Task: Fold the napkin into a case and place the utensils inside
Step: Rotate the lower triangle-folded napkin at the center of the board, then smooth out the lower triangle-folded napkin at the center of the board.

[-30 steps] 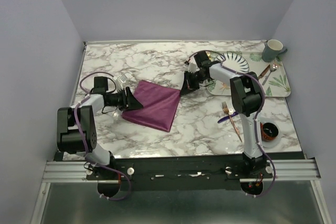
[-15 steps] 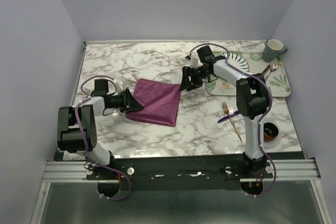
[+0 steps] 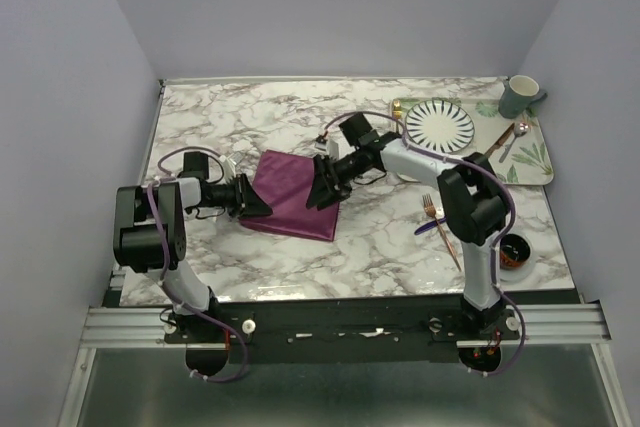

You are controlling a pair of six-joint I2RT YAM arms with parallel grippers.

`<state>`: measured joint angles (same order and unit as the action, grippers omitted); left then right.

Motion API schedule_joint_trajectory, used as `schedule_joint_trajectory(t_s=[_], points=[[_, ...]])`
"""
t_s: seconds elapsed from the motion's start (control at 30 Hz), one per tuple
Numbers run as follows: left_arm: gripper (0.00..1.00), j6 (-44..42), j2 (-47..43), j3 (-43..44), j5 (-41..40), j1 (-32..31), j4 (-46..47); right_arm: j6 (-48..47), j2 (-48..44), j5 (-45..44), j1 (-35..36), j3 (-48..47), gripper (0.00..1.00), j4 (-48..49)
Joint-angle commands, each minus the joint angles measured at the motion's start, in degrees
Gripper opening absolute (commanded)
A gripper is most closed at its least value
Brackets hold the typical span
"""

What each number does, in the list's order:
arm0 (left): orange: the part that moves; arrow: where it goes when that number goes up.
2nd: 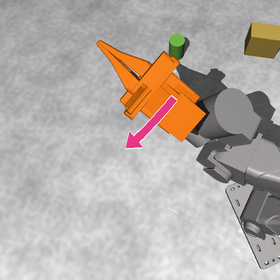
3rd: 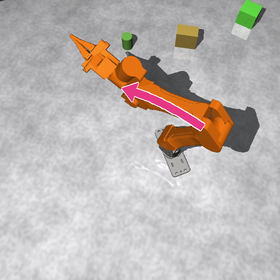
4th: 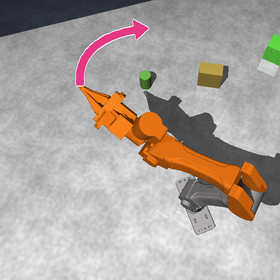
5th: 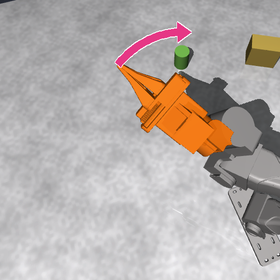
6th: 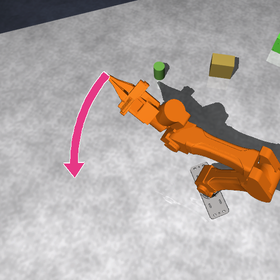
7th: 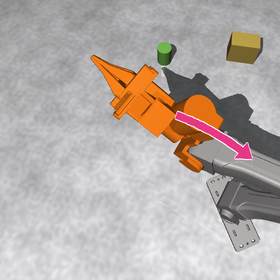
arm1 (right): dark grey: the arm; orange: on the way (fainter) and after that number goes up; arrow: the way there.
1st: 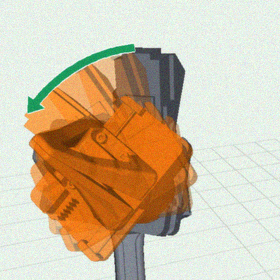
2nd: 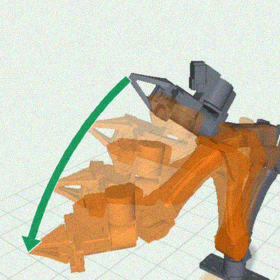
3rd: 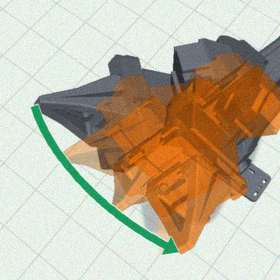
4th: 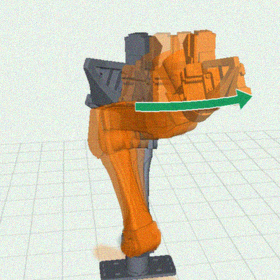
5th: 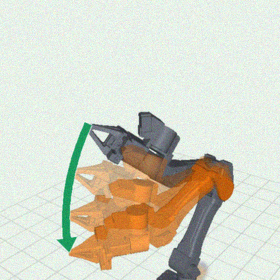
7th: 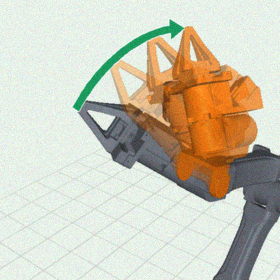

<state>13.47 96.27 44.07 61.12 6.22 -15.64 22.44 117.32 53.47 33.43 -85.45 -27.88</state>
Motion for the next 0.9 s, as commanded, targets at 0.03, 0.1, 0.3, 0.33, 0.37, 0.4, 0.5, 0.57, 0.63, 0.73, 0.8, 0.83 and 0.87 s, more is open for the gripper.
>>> schedule_joint_trajectory(t_s=[0.03, 0.1, 0.3, 0.33, 0.37, 0.4, 0.5, 0.57, 0.63, 0.73, 0.8, 0.83, 0.87], points=[[0.31, -9.34, 6.2, 2.16, -0.56, 0.55, -9.58, 6.04, 4.23, 4.63, 3.66, 3.97, 0.63, 5.11], [0.3, -8.91, 8.31, 1.81, -0.48, 0.99, -9.5, 6.04, 6.42, 3.84, 3.66, 5.72, 0.63, 5.73], [0.3, -7.5, 12.62, 1.54, -1.53, 2.48, -9.32, 4.2, 9.42, -0.12, 3.66, 9.07, 0.63, 5.12], [0.3, -7.32, 12.89, 1.45, -1.79, 2.74, -9.24, 3.59, 9.51, -1.43, 3.66, 9.59, 0.63, 4.77], [0.3, -7.06, 13.07, 1.45, -1.88, 3.01, -9.15, 2.97, 9.51, -2.14, 3.57, 9.77, 0.63, 3.81], [0.3, -6.8, 13.59, 1.45, -2.32, 3.45, -9.23, 1.92, 9.51, -2.67, 3.66, 9.86, 0.63, 3.36], [0.31, -7.06, 14.56, 1.54, -1.71, 3.89, -9.5, -0.63, 9.51, -4.78, 3.57, 9.78, 0.63, 1.43], [0.33, -7.32, 14.65, 1.45, -0.66, 3.98, -9.59, -2.13, 8.64, -5.75, 3.57, 9.34, 0.63, 0.38], [0.38, -8.99, 13.51, 1.63, 1.36, 3.89, -9.94, -4.5, 7.49, -4.96, 3.57, 9.07, 0.63, -0.16], [0.48, -12.76, 8.34, 1.8, 6.37, 3.8, -11.16, -7.84, 2.32, -1.03, 3.66, 8.9, 0.66, -0.42], [0.56, -16.62, 2.82, 3.46, 8.83, 3.28, -14.48, -9.33, -2.24, 2.06, 3.66, 7.94, 0.76, -0.42], [0.6, -19.25, 0.87, 4.17, 8.75, 2.84, -15.29, -9.51, -3.66, 3.55, 3.66, 7.5, 0.81, -0.34], [0.68, -19.88, -1.15, 4.96, 8.66, 2.14, -15.73, -9.52, -4.98, 3.65, 3.57, 6.97, 0.94, 0.01]])
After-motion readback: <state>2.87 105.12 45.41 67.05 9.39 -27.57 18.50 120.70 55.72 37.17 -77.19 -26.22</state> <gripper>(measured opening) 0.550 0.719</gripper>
